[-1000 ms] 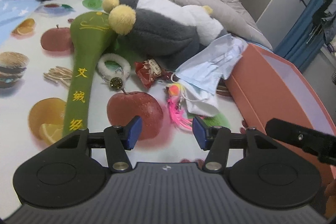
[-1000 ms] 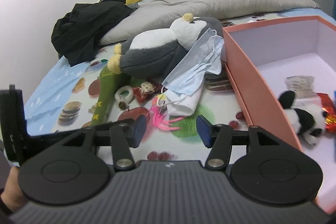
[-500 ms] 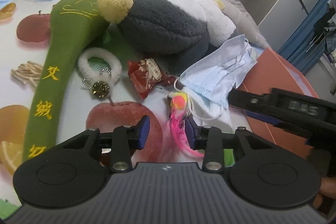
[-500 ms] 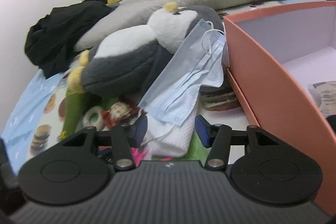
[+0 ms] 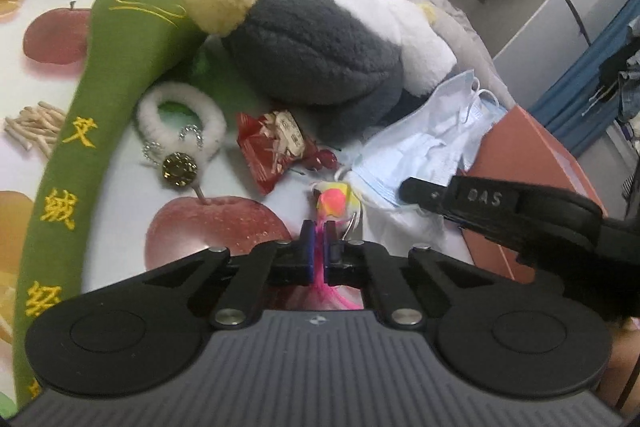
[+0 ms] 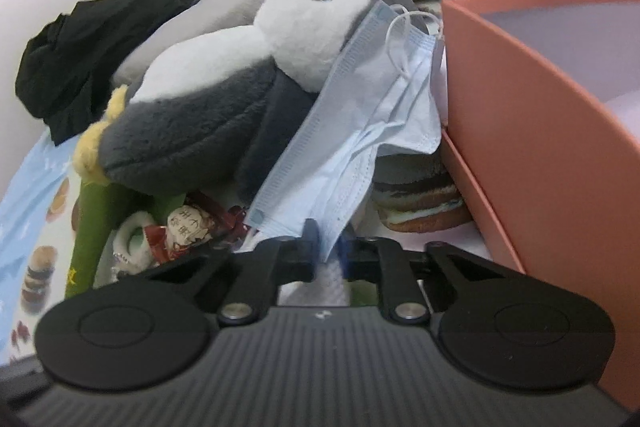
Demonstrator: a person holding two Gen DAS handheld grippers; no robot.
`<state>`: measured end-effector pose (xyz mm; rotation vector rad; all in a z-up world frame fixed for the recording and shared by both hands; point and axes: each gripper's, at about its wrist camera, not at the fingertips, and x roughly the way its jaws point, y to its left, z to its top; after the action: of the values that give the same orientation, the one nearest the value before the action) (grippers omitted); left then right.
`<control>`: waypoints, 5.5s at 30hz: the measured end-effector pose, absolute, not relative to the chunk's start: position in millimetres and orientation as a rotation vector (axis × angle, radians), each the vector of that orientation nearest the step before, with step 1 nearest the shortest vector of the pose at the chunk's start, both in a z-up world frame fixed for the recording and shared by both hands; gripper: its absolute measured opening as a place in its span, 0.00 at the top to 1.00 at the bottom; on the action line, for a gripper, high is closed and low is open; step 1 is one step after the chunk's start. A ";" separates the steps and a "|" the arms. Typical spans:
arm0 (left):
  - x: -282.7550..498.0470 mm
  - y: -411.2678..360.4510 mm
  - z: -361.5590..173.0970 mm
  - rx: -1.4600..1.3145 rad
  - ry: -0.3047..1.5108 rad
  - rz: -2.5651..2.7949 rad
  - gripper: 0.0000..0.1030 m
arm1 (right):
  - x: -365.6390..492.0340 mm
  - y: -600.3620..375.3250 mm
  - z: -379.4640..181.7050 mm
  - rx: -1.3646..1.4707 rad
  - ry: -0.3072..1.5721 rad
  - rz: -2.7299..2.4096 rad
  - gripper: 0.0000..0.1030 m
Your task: Organize soft objects
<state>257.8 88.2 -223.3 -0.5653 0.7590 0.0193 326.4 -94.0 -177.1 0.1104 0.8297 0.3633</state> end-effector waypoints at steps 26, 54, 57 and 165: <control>231.7 84.0 -207.6 -0.509 0.735 -0.080 0.48 | 248.4 -135.6 -104.6 0.037 0.726 0.456 0.91; 225.9 100.7 -210.4 -0.535 0.697 -0.064 0.83 | 215.6 -104.2 -125.2 -0.100 0.827 0.593 0.71; 219.3 105.4 -204.9 -0.546 0.683 -0.055 0.83 | 215.9 -101.9 -126.9 -0.097 0.836 0.587 0.63; 141.6 83.9 -156.3 -0.530 0.762 -0.003 0.83 | 179.2 -142.3 -121.3 0.010 0.930 0.517 0.58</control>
<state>141.6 83.9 -156.3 -0.5303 0.7625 -0.0027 179.2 -142.3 -121.3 0.0099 0.9300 0.5171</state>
